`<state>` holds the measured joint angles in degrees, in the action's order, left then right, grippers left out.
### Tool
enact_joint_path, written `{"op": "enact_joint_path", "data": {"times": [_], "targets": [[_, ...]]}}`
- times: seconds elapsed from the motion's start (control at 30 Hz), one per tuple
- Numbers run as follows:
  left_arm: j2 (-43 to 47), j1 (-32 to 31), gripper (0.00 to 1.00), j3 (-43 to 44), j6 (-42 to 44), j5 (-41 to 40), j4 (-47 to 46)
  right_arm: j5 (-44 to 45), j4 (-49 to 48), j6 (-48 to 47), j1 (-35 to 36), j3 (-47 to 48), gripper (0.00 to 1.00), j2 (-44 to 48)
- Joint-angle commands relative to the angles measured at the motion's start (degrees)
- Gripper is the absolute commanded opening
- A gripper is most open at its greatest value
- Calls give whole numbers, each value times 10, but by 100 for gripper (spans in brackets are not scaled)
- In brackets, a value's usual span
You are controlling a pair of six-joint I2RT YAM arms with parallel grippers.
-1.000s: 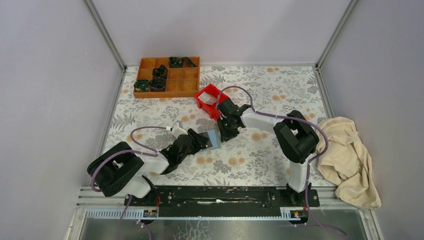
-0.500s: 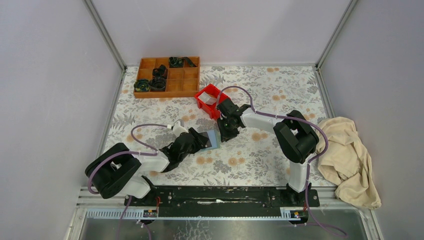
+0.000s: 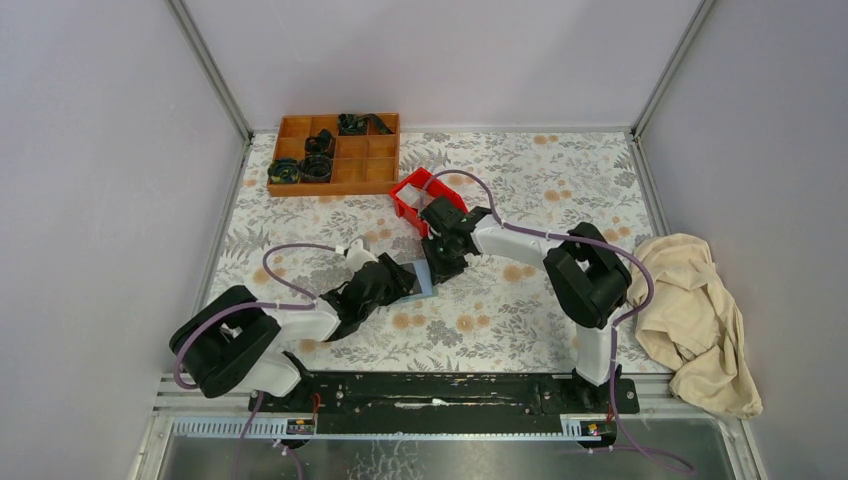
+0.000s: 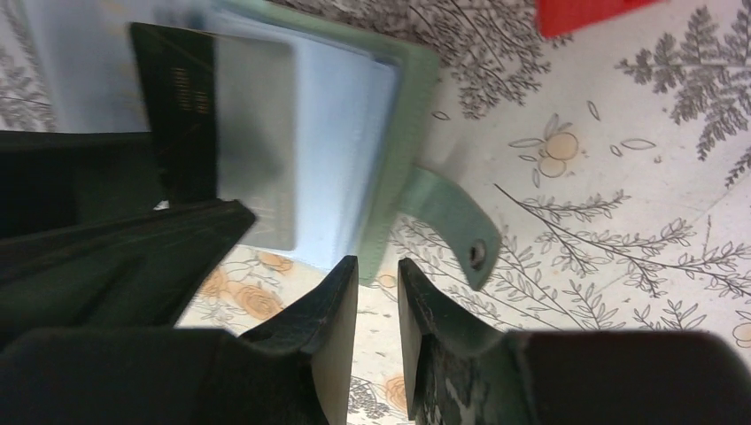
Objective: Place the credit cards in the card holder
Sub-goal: Insert the credit card into the card holder.
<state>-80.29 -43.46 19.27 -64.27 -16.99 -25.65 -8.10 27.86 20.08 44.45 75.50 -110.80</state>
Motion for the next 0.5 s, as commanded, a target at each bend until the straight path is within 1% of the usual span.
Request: {"op": "enact_joint_path", "data": {"times": [0.0, 0.47], "targets": [[-22, -3, 57, 11, 25, -10, 28, 3, 13, -3, 13, 43, 31, 4], [-27, -10, 56, 10, 23, -9, 21, -2, 0, -1, 14, 62, 29, -54]]}}
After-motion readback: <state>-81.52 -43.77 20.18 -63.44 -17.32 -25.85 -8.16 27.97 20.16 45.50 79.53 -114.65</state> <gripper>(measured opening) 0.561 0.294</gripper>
